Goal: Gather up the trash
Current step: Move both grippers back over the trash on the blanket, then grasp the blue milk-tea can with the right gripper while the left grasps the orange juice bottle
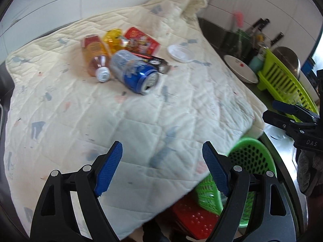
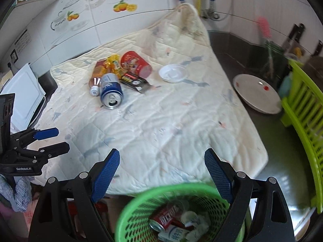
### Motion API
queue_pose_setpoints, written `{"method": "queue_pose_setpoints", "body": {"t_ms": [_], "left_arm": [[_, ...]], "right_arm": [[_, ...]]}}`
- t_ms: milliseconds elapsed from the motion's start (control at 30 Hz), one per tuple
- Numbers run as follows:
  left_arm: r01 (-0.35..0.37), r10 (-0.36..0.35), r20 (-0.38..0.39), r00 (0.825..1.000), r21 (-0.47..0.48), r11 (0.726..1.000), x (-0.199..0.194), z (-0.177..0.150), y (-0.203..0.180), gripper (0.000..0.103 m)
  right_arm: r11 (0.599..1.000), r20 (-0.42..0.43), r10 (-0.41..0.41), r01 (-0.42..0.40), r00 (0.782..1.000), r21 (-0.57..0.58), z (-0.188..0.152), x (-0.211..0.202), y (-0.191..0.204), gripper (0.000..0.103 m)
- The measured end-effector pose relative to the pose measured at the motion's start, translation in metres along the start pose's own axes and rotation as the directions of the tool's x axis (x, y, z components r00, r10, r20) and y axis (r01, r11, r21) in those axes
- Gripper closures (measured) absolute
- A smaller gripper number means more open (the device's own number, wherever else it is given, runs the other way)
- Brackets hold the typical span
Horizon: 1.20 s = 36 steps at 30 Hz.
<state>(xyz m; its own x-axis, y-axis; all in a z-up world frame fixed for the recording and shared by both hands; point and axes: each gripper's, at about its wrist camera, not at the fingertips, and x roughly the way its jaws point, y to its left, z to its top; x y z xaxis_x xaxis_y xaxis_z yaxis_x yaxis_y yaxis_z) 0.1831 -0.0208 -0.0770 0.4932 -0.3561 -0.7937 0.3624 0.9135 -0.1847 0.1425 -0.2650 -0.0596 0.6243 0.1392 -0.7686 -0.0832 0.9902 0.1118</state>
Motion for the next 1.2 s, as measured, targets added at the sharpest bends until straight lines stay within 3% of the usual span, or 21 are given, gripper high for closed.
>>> {"method": "queue_pose_setpoints", "body": {"t_ms": [567,900,1200], "left_arm": [[-0.106,0.109,0.016,0.994,-0.154,0.982,0.003,0.043,0.117,0.023],[-0.131,0.135,0.005,0.991,-0.206,0.97,0.016,0.07,0.162,0.023],[-0.128,0.131,0.0,0.991,-0.224,0.966,0.03,0.097,0.181,0.02]], "right_arm": [[0.978,-0.081,0.132,-0.143,0.988,-0.15,0.098,0.109,0.094,0.02],[0.966,-0.169,0.141,-0.173,0.976,-0.194,0.133,0.176,0.12,0.017],[0.961,-0.241,0.113,-0.168,0.964,-0.221,0.145,0.224,0.128,0.017]]}}
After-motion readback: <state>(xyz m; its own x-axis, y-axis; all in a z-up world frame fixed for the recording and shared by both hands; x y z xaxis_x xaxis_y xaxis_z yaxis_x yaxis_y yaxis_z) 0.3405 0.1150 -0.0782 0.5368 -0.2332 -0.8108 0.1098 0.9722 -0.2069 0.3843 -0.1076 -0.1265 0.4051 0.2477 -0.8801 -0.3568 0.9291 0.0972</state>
